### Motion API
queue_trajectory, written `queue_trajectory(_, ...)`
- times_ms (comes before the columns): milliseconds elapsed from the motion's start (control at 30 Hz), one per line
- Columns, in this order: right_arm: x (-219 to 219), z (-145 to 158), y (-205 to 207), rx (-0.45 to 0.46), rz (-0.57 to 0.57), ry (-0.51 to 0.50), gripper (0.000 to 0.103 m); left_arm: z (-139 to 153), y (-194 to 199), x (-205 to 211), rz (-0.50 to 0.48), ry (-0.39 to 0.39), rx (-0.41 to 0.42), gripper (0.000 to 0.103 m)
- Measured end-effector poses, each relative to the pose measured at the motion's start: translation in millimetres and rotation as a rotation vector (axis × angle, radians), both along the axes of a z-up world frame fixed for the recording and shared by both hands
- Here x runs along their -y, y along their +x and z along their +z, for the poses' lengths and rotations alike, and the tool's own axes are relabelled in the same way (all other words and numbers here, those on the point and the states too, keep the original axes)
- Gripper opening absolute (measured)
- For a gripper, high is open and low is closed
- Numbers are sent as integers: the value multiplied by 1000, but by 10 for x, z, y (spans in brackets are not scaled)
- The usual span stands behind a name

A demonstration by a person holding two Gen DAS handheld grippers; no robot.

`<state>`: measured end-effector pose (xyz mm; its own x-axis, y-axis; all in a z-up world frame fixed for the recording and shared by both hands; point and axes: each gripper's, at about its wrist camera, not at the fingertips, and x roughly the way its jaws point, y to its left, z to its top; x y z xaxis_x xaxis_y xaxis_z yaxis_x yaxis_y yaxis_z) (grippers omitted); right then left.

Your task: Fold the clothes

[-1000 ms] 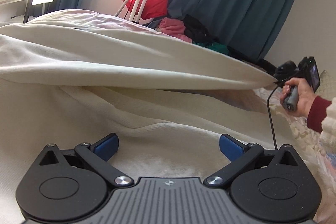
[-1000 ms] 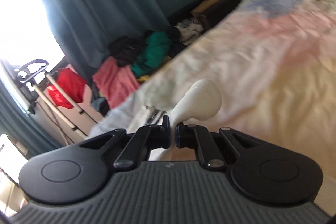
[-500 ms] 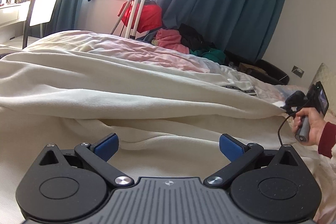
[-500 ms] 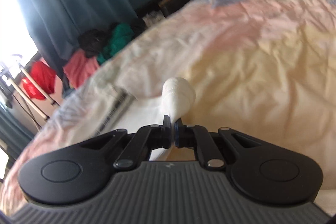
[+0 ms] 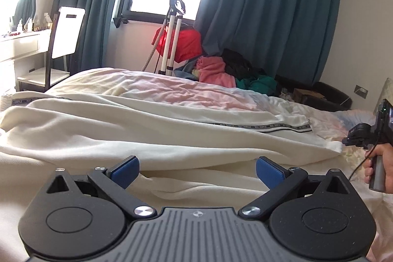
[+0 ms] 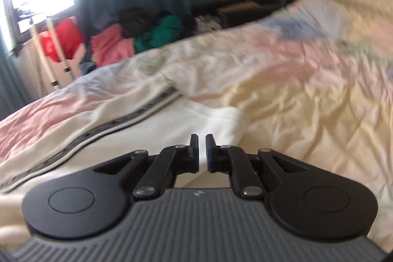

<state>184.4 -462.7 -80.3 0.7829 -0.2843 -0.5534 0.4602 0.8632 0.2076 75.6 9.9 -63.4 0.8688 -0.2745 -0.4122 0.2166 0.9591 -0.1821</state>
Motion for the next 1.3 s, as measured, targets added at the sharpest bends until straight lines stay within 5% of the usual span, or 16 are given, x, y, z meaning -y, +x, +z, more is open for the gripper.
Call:
queue_trajectory(267,-998,690,-706,90,303,-65,10,332,-510,-69,21,14,24,102)
queue_trajectory(367,-1356,858,-1007,113,394,-10,10,449,-702,-91,35,22,39,102)
queue_trajectory(633,-1945,828,-1666,153,554,-50,9,599,-1066,-212,33,-6,68,102)
queue_trajectory(1167,-1917,667,-1847,126,545,-50,10,438,-989,-193,37,31,4,102)
queue_trajectory(1300,-1869,646,-1821,114,513,-36,10,414,-795,-456,148,94,-32,103)
